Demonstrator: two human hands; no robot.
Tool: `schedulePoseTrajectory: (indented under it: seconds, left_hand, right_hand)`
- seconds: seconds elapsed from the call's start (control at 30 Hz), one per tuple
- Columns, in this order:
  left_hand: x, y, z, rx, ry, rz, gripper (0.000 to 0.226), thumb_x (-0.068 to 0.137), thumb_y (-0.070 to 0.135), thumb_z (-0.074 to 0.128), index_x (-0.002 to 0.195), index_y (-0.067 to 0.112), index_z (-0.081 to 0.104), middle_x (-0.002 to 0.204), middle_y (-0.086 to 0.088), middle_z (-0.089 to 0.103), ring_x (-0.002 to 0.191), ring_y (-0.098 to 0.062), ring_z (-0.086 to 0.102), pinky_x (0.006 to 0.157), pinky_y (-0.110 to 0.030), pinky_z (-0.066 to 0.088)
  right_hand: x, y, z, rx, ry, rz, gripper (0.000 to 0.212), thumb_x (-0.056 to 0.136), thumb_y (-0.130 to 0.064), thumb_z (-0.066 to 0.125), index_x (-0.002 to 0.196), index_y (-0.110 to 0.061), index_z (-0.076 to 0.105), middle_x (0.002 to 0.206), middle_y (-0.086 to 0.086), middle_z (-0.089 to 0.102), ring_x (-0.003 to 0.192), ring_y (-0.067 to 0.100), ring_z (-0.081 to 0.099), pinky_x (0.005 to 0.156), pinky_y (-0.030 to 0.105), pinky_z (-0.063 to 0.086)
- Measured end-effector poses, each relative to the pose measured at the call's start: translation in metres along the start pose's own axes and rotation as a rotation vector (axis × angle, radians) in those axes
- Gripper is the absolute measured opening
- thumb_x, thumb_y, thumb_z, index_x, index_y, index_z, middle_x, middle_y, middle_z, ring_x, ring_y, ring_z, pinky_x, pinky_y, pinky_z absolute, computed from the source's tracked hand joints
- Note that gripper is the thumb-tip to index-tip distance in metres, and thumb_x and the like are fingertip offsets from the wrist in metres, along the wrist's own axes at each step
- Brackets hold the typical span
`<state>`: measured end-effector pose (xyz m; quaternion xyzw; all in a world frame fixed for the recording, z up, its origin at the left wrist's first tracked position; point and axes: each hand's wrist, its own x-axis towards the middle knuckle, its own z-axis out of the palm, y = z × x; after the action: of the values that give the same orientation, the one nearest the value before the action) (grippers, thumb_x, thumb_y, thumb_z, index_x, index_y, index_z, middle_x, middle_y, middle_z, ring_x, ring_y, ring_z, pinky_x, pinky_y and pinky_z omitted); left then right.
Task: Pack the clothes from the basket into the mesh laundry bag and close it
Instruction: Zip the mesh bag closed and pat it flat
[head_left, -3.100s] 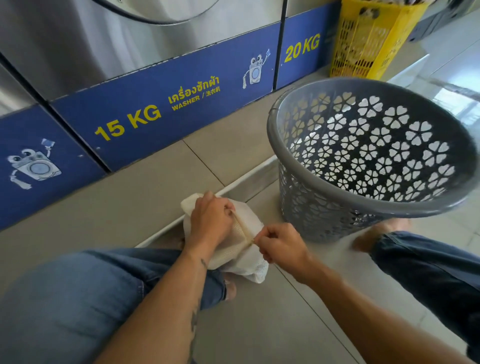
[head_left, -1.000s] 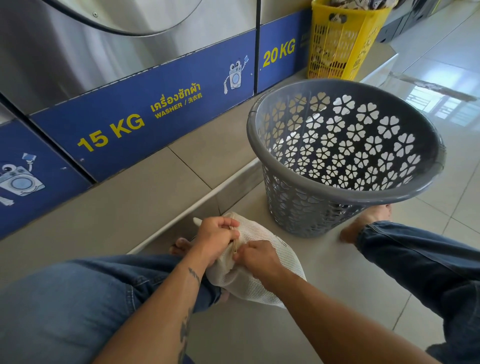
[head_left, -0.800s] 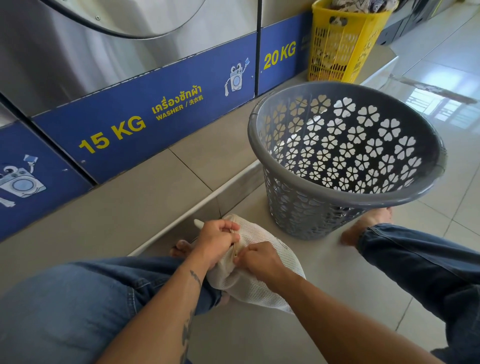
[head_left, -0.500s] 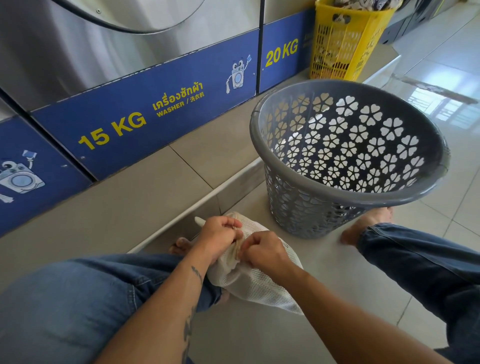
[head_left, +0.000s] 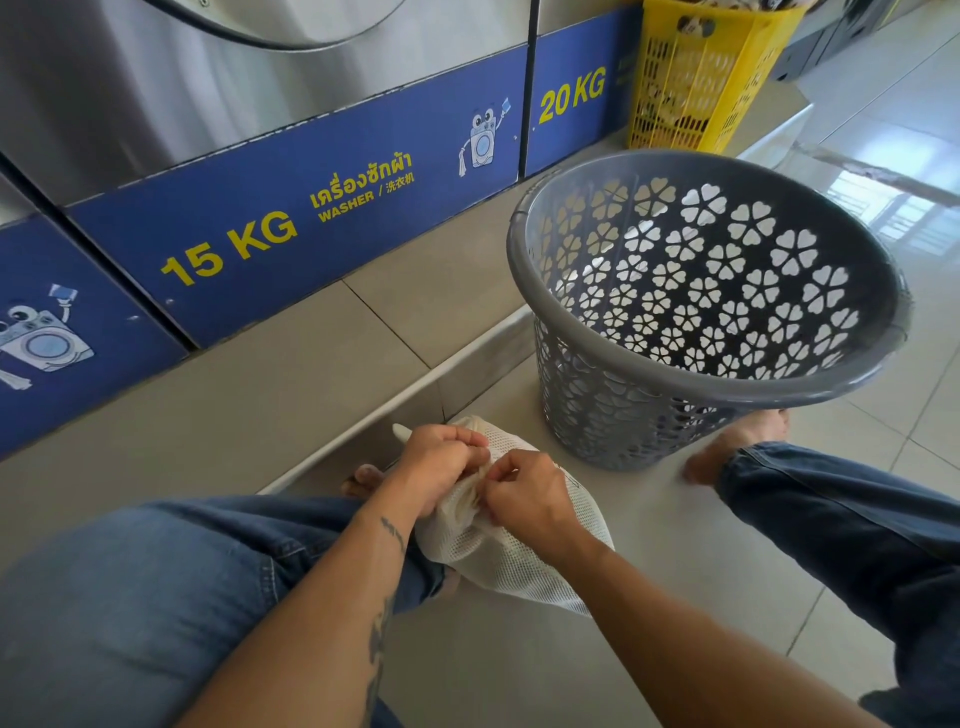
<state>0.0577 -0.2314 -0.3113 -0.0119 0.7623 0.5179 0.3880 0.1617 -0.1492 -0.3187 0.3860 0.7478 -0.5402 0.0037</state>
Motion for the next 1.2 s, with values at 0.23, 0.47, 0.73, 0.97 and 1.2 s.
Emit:
schedulePoseTrajectory:
  seconds: [0.23, 0.47, 0.73, 0.97, 1.2]
  left_hand:
    - [0.002, -0.001, -0.001, 0.016, 0.037, 0.030, 0.012, 0.083, -0.003, 0.071, 0.094, 0.001, 0.074, 0.079, -0.010, 0.071, 0.071, -0.017, 0.065, 0.070, -0.027, 0.057]
    - [0.001, 0.000, -0.001, 0.010, 0.024, 0.028, 0.011, 0.083, -0.004, 0.070, 0.091, 0.002, 0.074, 0.081, -0.012, 0.071, 0.074, -0.019, 0.064, 0.077, -0.032, 0.057]
    - [-0.001, -0.001, -0.002, 0.082, 0.050, 0.094, 0.011, 0.083, -0.002, 0.071, 0.092, 0.003, 0.074, 0.081, -0.011, 0.071, 0.070, -0.015, 0.064, 0.062, -0.018, 0.055]
    - [-0.003, -0.001, -0.001, 0.119, 0.084, 0.136, 0.012, 0.082, -0.001, 0.072, 0.090, 0.007, 0.075, 0.086, -0.009, 0.074, 0.074, -0.013, 0.065, 0.066, -0.018, 0.054]
    - [0.000, 0.000, -0.003, 0.122, 0.027, 0.099, 0.012, 0.083, 0.003, 0.072, 0.094, 0.008, 0.075, 0.090, -0.006, 0.073, 0.083, -0.016, 0.065, 0.071, -0.023, 0.051]
  right_hand:
    - [-0.003, 0.005, 0.005, 0.043, 0.009, 0.008, 0.010, 0.071, -0.011, 0.066, 0.070, -0.020, 0.070, 0.070, -0.003, 0.072, 0.070, 0.013, 0.068, 0.062, 0.028, 0.056]
    - [-0.004, 0.007, 0.010, 0.044, 0.046, 0.000, 0.009, 0.072, -0.011, 0.065, 0.073, -0.019, 0.070, 0.073, -0.005, 0.071, 0.073, 0.012, 0.066, 0.060, 0.023, 0.049]
    - [-0.007, 0.006, 0.017, 0.039, 0.097, -0.043, 0.008, 0.076, -0.013, 0.064, 0.070, -0.018, 0.066, 0.067, -0.008, 0.065, 0.063, 0.004, 0.057, 0.050, 0.010, 0.038]
    - [-0.003, 0.003, 0.014, -0.018, -0.001, 0.024, 0.012, 0.074, -0.011, 0.060, 0.068, -0.011, 0.070, 0.062, -0.005, 0.065, 0.060, 0.009, 0.058, 0.047, 0.015, 0.040]
    - [0.006, 0.009, -0.002, 0.187, -0.176, 0.079, 0.015, 0.070, 0.000, 0.068, 0.065, -0.014, 0.070, 0.062, 0.004, 0.065, 0.060, 0.020, 0.058, 0.057, 0.031, 0.046]
